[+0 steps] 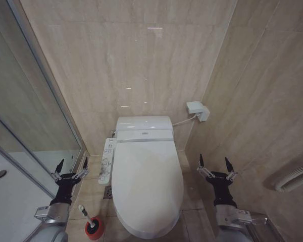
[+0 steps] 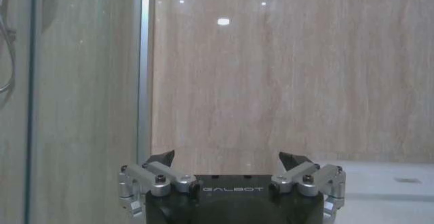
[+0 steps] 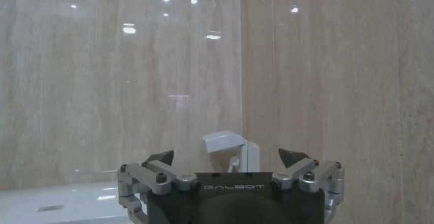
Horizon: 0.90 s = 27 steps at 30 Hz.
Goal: Open the toilet lid, clean the toilet bowl with a toilet brush, close the toilet lid, and flush.
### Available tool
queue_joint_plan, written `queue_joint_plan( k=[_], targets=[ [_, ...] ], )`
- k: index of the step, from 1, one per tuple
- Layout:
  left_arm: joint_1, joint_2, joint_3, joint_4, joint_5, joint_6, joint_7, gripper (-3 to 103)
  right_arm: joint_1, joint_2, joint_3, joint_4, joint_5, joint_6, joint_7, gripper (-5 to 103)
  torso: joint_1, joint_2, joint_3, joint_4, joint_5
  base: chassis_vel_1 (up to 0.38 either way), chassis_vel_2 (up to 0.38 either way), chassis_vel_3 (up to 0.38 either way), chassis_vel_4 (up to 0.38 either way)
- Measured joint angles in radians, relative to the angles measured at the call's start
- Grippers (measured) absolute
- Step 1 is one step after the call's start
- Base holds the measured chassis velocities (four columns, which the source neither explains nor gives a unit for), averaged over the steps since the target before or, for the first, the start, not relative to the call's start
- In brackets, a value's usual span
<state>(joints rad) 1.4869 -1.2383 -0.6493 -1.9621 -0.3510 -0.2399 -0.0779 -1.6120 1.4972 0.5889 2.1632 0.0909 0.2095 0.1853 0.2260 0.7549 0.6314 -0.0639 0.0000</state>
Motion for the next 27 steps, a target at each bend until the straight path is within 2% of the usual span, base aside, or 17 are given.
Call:
queue_joint_plan(
  k=[14,27],
  targets=[
    [-0.023,-0.013,0.018,0.041,0.025,-0.009,0.013,100,0.0,0.0,0.0,0.0,0.0,0.0,0.0,100,0.0,0.0,0.0,0.0001,0.0,-0.018,0.019,0.019,-0.015],
    [-0.069,0.005,0.026,0.088,0.023,-0.012,0.022,100,0.0,0.0,0.0,0.0,0.0,0.0,0.0,100,0.001,-0.001,0.0,0.0001,0.0,-0.119,0.112,0.109,-0.122]
  ],
)
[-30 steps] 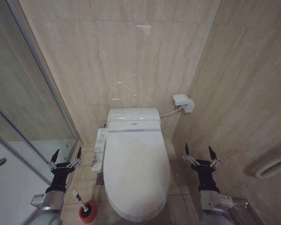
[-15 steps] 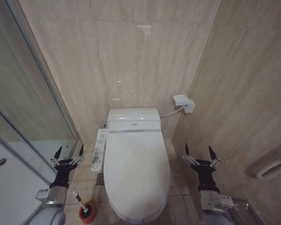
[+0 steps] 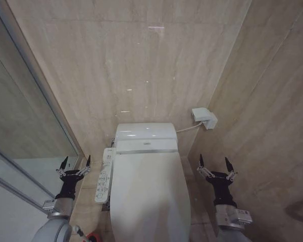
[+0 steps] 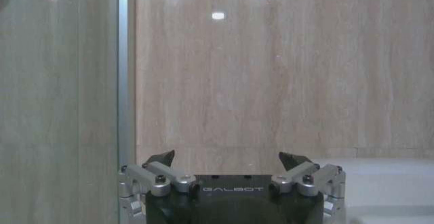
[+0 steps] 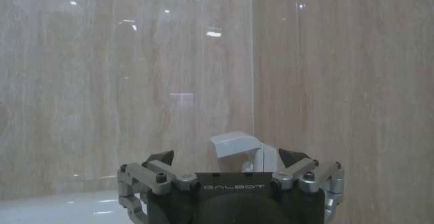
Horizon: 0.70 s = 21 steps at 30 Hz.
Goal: Open the toilet lid, clean the toilet bowl with a toilet brush, close the toilet lid, and flush.
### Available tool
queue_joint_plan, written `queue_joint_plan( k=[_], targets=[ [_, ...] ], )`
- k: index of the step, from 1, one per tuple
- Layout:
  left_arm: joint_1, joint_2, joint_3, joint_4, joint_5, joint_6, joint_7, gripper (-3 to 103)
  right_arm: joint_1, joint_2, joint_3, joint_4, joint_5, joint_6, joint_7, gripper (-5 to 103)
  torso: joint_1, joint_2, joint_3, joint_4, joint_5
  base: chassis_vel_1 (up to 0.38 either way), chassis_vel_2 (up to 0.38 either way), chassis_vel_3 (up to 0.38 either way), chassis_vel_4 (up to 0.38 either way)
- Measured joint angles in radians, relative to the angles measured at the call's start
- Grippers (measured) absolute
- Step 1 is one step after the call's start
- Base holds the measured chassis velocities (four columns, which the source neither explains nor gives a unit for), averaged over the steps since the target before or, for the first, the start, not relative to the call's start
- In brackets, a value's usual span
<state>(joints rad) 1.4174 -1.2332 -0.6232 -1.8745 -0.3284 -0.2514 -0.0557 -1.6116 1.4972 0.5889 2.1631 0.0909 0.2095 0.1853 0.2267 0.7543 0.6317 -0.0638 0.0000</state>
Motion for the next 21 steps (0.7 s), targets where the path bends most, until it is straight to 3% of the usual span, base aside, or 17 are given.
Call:
queue_joint_plan(
  k=[8,21],
  targets=[
    [-0.011,-0.002,0.006,0.017,0.0,0.0,0.004,100,-0.001,0.0,0.0,0.0,0.0,0.0,0.0,100,-0.001,0.001,-0.001,0.0,0.0,0.008,-0.029,-0.014,0.014],
    [-0.021,-0.002,0.009,0.039,0.0,-0.002,0.006,100,0.0,0.0,0.0,0.0,0.0,0.0,0.0,100,0.0,0.0,0.0,-0.0002,-0.0001,-0.093,0.044,0.099,-0.04]
  ],
)
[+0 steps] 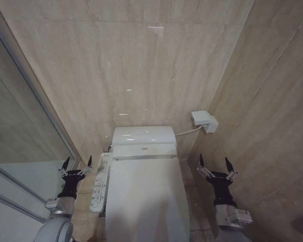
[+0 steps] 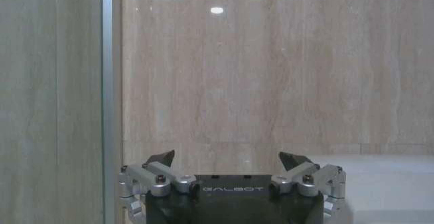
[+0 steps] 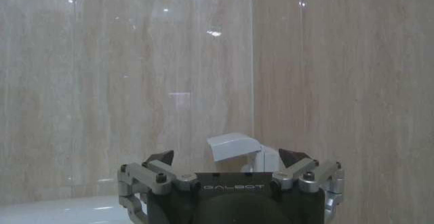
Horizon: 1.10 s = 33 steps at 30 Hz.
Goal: Open the toilet lid, clean the toilet bowl with a toilet brush, close the toilet lid, and flush.
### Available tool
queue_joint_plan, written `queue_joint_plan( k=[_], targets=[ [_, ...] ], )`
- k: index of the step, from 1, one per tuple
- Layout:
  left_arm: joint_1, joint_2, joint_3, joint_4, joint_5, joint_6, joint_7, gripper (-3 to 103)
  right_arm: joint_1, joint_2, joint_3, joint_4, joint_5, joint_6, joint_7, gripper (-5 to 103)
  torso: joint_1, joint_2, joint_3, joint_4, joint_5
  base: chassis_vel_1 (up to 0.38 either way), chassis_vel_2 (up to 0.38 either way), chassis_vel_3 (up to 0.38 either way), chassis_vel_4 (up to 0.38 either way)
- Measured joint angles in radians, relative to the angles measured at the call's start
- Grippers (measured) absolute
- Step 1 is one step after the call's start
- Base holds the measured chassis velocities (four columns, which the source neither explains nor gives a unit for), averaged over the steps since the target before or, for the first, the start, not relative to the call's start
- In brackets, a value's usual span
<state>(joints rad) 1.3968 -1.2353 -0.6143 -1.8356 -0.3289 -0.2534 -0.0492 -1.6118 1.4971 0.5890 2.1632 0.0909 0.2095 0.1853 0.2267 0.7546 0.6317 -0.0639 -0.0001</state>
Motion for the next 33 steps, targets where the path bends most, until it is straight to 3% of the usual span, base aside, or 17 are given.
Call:
queue_joint_plan(
  k=[21,33],
  targets=[
    [-0.013,0.001,0.004,0.025,-0.001,-0.002,0.003,100,0.0,0.0,0.0,0.0,0.0,0.0,0.0,100,-0.001,0.0,0.0,0.0001,0.0002,-0.041,0.038,0.042,-0.043],
    [-0.143,0.111,0.055,0.19,-0.075,-0.002,0.037,100,0.0,0.0,0.0,0.0,0.0,0.0,0.0,100,-0.001,0.0,0.0,0.0003,-0.0001,0.0,0.0,0.0,0.0]
  ],
)
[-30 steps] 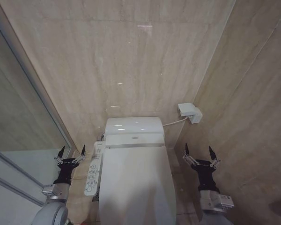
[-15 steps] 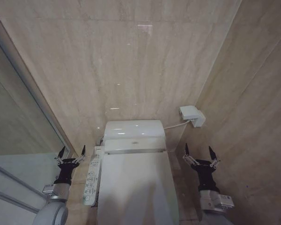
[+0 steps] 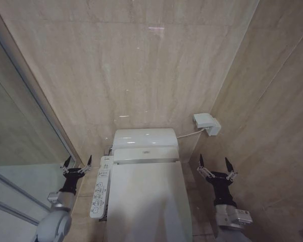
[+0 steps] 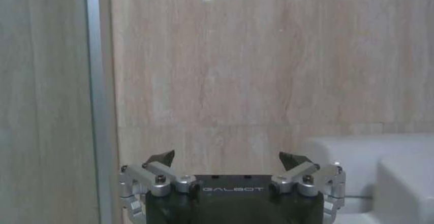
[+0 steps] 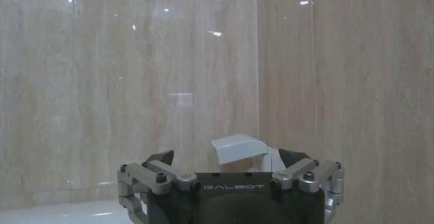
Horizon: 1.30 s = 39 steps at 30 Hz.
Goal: Open the toilet lid, clean the toilet bowl with a toilet brush, close the toilet lid, and flush.
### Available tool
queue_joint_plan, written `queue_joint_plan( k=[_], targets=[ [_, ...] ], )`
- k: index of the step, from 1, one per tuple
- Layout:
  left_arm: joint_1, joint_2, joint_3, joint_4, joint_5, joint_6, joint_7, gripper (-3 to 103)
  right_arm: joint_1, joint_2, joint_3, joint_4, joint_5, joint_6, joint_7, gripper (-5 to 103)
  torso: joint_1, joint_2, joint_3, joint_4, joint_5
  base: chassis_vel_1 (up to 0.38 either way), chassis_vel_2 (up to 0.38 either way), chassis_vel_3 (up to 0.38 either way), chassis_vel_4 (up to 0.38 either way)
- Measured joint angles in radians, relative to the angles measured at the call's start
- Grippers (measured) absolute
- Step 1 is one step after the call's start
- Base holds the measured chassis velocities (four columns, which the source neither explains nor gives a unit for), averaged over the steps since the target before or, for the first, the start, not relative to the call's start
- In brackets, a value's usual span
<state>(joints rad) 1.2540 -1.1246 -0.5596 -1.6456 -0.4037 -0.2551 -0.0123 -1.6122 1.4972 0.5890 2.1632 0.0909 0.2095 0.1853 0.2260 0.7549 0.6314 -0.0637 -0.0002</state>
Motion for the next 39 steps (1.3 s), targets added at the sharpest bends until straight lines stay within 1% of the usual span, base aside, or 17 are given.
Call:
queue_joint_plan(
  k=[2,3,7,10,12,15,16,17,20,23,24,31,32,35,37,38,39],
  targets=[
    [-0.057,0.031,0.03,0.05,-0.029,0.004,0.011,100,0.0,0.0,0.0,0.0,0.0,0.0,0.0,100,0.0,0.0,0.0,-0.0003,0.0,0.0,0.0,0.0,0.0],
    [-0.057,0.031,0.03,0.05,-0.029,0.004,0.011,100,0.0,0.0,0.0,0.0,0.0,0.0,0.0,100,0.0,0.0,0.0,-0.0003,0.0,0.0,0.0,0.0,0.0],
    [-0.178,0.081,0.113,0.12,-0.101,0.032,0.025,100,0.0,0.0,0.0,0.0,0.0,0.0,0.0,100,0.0,0.0,0.0,-0.0004,0.0,0.0,0.0,0.0,0.0],
    [-0.24,0.097,0.154,0.153,-0.121,0.039,0.038,100,0.0,0.0,0.0,0.0,0.0,0.0,0.0,100,0.0,0.0,0.0,-0.0003,0.0001,0.0,0.0,0.0,0.0],
    [-0.254,0.101,0.165,0.161,-0.124,0.04,0.042,100,0.0,0.0,0.0,0.0,0.0,0.0,0.0,100,0.0,0.0,0.0,-0.0003,0.0001,0.0,0.0,0.0,0.0],
    [-0.329,0.13,0.221,0.218,-0.141,0.039,0.064,100,0.0,0.0,0.0,0.0,0.0,0.0,0.0,100,0.0,0.0,0.0,-0.0003,0.0001,0.0,0.0,0.0,0.0],
    [-0.329,0.13,0.221,0.218,-0.141,0.039,0.064,100,0.0,0.0,0.0,0.0,0.0,0.0,0.0,100,0.0,0.0,0.0,-0.0003,0.0001,0.0,0.0,0.0,0.0],
    [-0.346,0.138,0.235,0.236,-0.145,0.039,0.07,97,0.0,0.0,0.0,0.0,0.0,0.0,0.0,100,0.0,0.0,0.0,-0.0003,0.0001,0.0,0.0,0.0,0.0],
    [-0.4,0.156,0.271,0.301,-0.152,0.021,0.11,97,0.0,0.0,0.0,0.0,0.0,0.0,0.0,100,0.0,0.0,0.0,-0.0001,0.0001,0.0,0.0,0.0,0.0],
    [-0.422,0.161,0.285,0.327,-0.157,0.013,0.133,97,0.0,0.0,0.0,0.0,0.0,0.0,0.0,100,0.0,0.0,0.0,-0.0001,0.0001,0.0,0.0,0.0,0.0],
    [-0.436,0.164,0.295,0.345,-0.161,0.006,0.149,72,0.0,0.0,0.0,0.0,0.0,0.0,0.0,100,0.0,0.0,0.0,-0.0004,0.0001,0.0,0.0,0.0,0.0],
    [-0.461,0.168,0.32,0.383,-0.158,-0.005,0.204,72,0.0,0.0,0.0,0.0,0.0,0.0,0.0,100,0.0,0.0,0.0,-0.0002,0.0001,0.0,0.0,0.0,0.0],
    [-0.464,0.168,0.326,0.388,-0.156,-0.01,0.212,44,0.0,0.0,0.0,0.0,0.0,0.0,0.0,100,0.0,0.0,0.0,-0.0002,0.0001,0.0,0.0,0.0,0.0],
    [-0.468,0.168,0.331,0.399,-0.139,-0.019,0.234,44,0.0,0.0,0.0,0.0,0.0,0.0,0.0,100,0.0,0.0,0.0,-0.0003,0.0001,0.0,0.0,0.0,0.0],
    [-0.47,0.168,0.332,0.417,-0.095,-0.036,0.267,44,0.0,0.0,0.0,0.0,0.0,0.0,0.0,100,0.0,0.0,0.0,-0.0002,0.0001,0.0,0.0,0.0,0.0],
    [-0.47,0.168,0.332,0.417,-0.095,-0.036,0.267,44,0.0,0.0,0.0,0.0,0.0,0.0,0.0,100,0.0,0.0,0.0,-0.0002,0.0001,0.0,0.0,0.0,0.0],
    [-0.471,0.168,0.332,0.426,-0.077,-0.049,0.284,17,0.0,0.0,0.0,0.0,0.0,0.0,0.0,100,0.0,0.0,0.0,-0.0002,0.0001,0.0,0.0,0.0,0.0]
  ],
)
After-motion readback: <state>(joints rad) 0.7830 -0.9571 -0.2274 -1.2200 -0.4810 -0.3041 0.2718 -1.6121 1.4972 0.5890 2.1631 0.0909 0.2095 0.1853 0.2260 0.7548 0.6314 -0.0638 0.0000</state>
